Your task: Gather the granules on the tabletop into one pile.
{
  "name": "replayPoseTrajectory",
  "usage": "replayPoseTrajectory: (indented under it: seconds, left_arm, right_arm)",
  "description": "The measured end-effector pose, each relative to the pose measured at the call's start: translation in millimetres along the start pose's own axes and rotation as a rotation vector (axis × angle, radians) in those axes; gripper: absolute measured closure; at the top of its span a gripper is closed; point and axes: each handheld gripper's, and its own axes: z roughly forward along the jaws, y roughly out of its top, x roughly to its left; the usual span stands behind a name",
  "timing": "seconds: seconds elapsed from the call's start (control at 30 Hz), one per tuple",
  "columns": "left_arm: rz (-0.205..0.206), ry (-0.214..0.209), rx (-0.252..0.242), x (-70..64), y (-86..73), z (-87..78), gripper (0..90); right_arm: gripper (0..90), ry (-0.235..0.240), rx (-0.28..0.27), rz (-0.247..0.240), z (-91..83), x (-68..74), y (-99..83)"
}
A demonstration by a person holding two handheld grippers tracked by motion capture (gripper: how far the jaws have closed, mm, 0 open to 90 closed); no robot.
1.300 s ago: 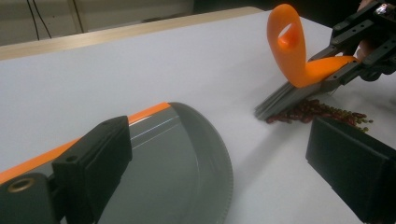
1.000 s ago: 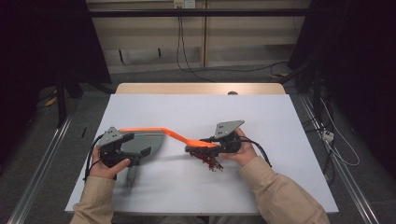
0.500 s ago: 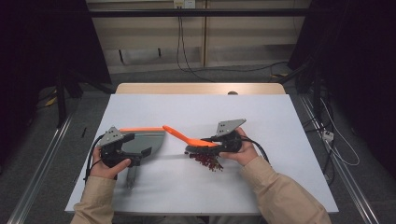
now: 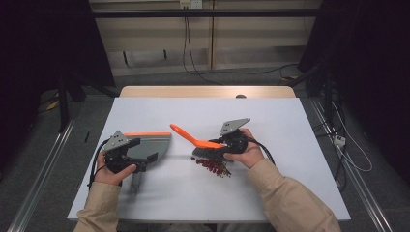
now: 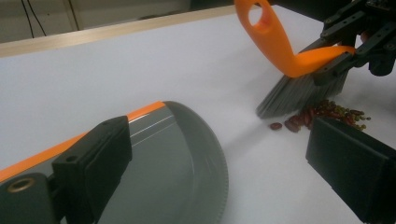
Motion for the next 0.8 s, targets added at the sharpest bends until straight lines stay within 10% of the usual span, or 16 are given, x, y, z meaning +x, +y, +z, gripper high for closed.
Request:
replayPoseTrajectory:
  seconds: [0.67,0.8]
  left_arm:
    - [0.005,0.005,-0.001,-1.4,1.0,-0.5,7.1]
    - [0.006,0.004,-0.003,-1.5,1.4,-1.0,7.1]
  right_arm:
    - [71.4,-0.045,0.094,-0.038,-4.0,3.6,14.9]
    - [71.4,-0.014,0.032,-0.066,-5.1,-1.0,15.1]
